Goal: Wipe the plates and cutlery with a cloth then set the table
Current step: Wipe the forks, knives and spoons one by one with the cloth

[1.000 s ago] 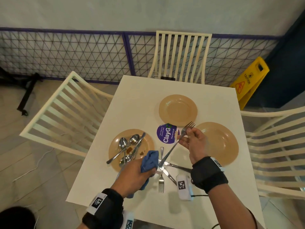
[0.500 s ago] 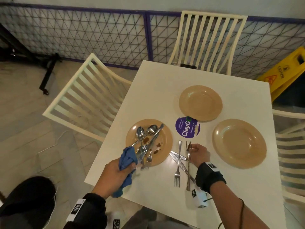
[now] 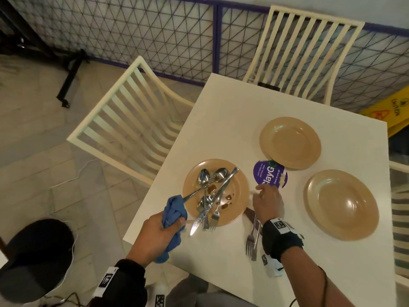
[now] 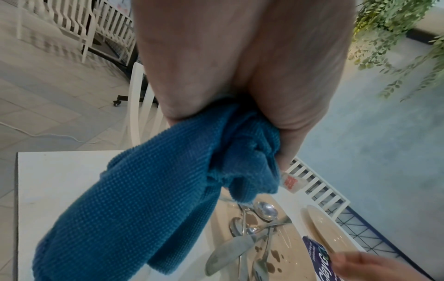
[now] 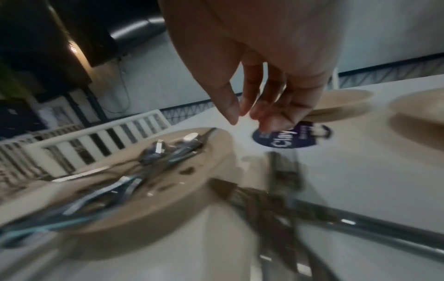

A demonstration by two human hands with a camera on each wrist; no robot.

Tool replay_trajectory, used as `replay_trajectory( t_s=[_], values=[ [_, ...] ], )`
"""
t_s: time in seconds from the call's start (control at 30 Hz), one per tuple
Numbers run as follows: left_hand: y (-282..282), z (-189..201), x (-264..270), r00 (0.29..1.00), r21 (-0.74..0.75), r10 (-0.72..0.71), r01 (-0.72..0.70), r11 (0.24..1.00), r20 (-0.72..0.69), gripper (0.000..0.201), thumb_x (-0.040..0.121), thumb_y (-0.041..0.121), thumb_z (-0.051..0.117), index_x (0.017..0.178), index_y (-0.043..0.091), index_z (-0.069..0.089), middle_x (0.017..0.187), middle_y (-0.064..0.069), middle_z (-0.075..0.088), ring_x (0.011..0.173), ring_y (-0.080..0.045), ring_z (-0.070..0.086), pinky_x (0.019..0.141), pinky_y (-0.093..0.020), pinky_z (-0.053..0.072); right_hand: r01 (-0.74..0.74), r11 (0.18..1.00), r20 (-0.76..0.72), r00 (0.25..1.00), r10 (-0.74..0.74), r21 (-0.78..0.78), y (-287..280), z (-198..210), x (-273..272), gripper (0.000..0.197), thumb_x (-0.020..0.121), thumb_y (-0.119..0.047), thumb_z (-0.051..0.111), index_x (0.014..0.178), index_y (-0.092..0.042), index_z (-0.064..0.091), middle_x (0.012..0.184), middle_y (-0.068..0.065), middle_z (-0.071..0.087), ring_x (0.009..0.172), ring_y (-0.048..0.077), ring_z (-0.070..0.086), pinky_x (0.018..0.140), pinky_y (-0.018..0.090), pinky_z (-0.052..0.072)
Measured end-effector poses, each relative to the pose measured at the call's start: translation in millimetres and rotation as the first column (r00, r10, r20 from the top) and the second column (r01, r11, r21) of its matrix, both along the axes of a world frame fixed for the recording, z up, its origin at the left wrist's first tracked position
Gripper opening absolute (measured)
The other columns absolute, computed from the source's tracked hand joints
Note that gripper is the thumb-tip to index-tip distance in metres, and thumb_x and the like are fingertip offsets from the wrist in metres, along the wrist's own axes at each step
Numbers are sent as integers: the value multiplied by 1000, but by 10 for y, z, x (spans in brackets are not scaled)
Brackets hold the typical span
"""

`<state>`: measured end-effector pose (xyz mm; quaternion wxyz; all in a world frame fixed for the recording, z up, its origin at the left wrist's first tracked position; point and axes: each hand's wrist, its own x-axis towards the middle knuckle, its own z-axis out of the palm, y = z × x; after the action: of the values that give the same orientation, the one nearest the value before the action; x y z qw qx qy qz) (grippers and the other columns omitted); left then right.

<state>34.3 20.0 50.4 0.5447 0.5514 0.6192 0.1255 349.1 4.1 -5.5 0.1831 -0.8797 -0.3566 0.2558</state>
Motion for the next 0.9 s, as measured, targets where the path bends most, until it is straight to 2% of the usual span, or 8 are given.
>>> replay_trajectory(
  t_s=[0.13,0.23,0.4,0.53,0.63,0.73,0.83,0.9],
  values=[
    [58,67,-6,999,8,-10,10,1000,39,22,91,39,69,84,19,72,74,1,74,69,-8,68,67,-19,51,-184,982,-224,960,169,-50,288,8,-528,24,98,-32,52,91,-16,69,86,0,69,80,16,64,71,28,47],
    [100,-24,-7,987,-8,72,-71,997,142,30,92,33,70,70,15,62,49,3,63,49,-4,59,61,-23,46,-252,963,-286,934,215,-100,515,-63,-848,39,98,-36,51,81,-7,69,70,3,62,68,16,57,63,27,42],
    [173,-100,-93,988,-157,76,-54,986,138,21,94,33,70,78,18,68,57,1,64,54,-12,58,61,-32,43,-250,926,-234,954,186,-283,846,-153,-1118,45,100,-46,43,96,-11,70,78,1,64,68,16,57,55,26,39],
    [196,-87,-76,991,-240,44,-12,971,127,28,94,41,66,91,14,68,80,-17,70,54,-13,53,53,-28,37,-189,916,-230,967,111,-355,985,-178,-1154,50,97,-53,43,108,-10,65,94,7,67,81,26,59,70,33,42],
    [207,-52,-61,998,-101,-61,64,993,32,28,92,43,67,92,16,71,86,-10,74,66,-12,60,62,-27,47,-125,924,-216,975,48,-361,1014,-185,-1141,59,96,-64,38,105,-11,62,94,9,69,77,27,61,66,32,43],
    [234,20,-45,996,10,-86,86,996,-24,26,93,40,66,94,15,74,88,-4,76,78,-16,68,72,-23,52,-62,935,-183,983,-3,-349,995,-170,-1145,67,91,-75,33,89,-14,60,74,6,63,61,20,56,54,28,39],
    [262,9,-50,995,-2,-100,100,995,-19,26,93,39,66,95,15,74,88,-4,76,79,-14,67,73,-23,52,-19,939,-173,984,-43,-343,974,-182,-1148,61,94,-68,39,91,-12,63,69,2,58,56,16,52,49,25,37],
    [277,45,-25,993,1,-114,114,993,-32,26,93,39,66,94,14,74,87,-5,75,76,-10,64,70,-19,50,-2,933,-192,979,-72,-359,985,-236,-1153,53,93,-60,45,99,-11,63,82,5,63,66,19,58,59,29,46]
  ],
)
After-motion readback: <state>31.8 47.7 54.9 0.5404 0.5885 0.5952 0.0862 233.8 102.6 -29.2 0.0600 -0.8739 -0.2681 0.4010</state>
